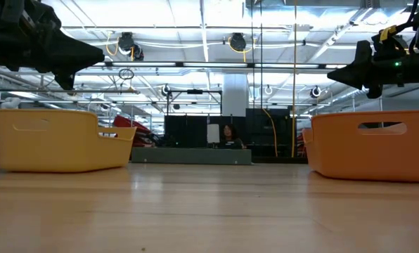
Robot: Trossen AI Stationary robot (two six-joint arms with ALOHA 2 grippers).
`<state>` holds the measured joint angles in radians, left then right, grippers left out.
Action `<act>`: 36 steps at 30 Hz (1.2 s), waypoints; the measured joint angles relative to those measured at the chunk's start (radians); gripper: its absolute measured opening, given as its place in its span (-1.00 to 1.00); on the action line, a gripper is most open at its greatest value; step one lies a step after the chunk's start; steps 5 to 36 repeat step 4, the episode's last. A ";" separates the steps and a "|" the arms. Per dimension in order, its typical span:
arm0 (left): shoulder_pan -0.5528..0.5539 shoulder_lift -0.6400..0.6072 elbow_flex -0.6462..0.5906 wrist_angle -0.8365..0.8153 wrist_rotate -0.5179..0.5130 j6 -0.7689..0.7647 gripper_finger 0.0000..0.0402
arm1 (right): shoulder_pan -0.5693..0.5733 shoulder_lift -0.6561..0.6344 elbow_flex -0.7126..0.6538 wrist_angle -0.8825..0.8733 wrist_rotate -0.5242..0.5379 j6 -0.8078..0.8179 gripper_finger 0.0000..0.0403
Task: Sort batteries
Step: Return to Home Position
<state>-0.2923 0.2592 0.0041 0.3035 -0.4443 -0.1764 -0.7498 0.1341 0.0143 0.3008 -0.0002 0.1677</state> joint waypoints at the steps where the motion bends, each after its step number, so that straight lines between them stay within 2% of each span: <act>1: 0.000 0.000 0.000 0.000 0.000 0.000 -0.66 | 0.000 0.000 0.000 0.000 0.000 0.000 -1.00; 36: 0.000 0.000 0.000 0.000 0.000 0.000 -0.66 | 0.000 0.000 0.000 0.000 0.000 0.000 -1.00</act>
